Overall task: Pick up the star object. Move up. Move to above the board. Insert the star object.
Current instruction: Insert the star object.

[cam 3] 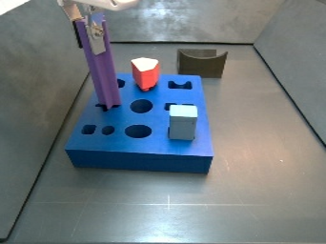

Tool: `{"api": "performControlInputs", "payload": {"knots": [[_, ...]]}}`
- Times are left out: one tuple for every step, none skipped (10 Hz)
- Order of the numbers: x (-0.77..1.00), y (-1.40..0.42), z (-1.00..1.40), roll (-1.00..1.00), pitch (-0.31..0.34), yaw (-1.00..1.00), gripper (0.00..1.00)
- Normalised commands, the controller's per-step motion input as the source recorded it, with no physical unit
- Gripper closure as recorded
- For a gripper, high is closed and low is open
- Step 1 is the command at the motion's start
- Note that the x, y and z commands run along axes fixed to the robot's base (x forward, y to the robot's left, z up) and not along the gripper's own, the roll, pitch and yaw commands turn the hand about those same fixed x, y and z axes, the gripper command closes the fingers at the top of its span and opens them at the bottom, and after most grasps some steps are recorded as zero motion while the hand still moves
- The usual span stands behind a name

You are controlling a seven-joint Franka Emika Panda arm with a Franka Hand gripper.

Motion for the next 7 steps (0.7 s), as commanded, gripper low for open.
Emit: {"api": "performControlInputs", "payload": {"knots": [[-0.2,-0.14,-0.19,0.0,0.05,-0.25,1.0],[-0.25,-0.1,-0.11,0.0,0.067,-0.18,1.0],[-0.29,-0.05,-0.05,0.0,0.086,-0.2,1.0],[-0.29,0.0,-0.07,0.0,0.12,-0.16,1.0],[0.0,0.0,-0.21,0.0,0.099,-0.02,1.0],[0.45,0.0,-0.75,0.0,0.151,-0.05,1.0],[0.76,0.0,-0.91,0.0,0.134,-0.12,1.0]]}}
